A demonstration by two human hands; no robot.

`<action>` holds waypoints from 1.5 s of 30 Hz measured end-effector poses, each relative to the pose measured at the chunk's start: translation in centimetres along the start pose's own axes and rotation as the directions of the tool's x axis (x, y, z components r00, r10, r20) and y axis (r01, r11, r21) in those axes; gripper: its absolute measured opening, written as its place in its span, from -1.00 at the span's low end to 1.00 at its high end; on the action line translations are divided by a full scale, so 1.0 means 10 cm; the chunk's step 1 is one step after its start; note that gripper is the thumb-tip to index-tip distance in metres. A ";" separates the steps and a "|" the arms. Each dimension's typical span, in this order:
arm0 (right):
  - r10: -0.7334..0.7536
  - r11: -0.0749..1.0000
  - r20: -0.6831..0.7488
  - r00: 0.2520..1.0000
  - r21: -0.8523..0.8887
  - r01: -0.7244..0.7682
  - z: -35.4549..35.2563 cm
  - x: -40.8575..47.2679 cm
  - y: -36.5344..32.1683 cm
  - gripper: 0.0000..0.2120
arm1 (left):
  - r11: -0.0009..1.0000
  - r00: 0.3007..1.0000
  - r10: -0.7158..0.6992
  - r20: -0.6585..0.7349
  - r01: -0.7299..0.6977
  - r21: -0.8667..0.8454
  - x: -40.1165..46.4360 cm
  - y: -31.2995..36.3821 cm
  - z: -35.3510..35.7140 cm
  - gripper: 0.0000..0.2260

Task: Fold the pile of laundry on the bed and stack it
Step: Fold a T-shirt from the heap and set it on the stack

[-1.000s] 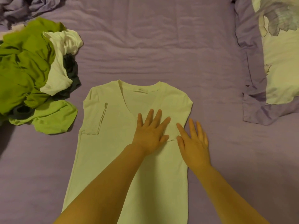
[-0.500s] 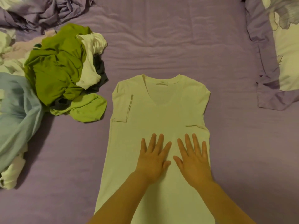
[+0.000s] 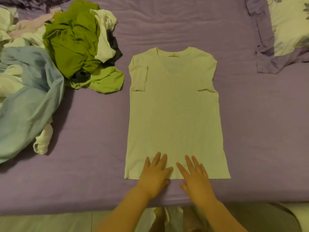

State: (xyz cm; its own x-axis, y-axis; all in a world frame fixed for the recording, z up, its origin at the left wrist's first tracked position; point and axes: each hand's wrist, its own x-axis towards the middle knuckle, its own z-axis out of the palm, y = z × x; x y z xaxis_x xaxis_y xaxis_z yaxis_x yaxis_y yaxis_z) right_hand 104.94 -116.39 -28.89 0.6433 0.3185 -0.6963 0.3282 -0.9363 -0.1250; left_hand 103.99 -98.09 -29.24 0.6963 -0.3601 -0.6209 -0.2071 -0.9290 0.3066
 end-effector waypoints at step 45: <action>-0.306 0.952 -0.293 0.906 -0.067 0.300 -2.35 2.01 1.43 -0.64 | 0.887 0.750 -0.455 -0.480 0.331 -0.322 1.62 -1.18 -2.31 -0.75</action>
State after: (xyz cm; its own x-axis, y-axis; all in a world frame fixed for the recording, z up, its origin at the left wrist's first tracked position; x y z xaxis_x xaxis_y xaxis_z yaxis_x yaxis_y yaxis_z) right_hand 138.84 -119.88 -28.09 0.6847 0.6185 -0.3854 0.5515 -0.7855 -0.2807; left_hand 133.58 -90.96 -26.22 0.9464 0.1929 -0.2592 0.2684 -0.9159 0.2983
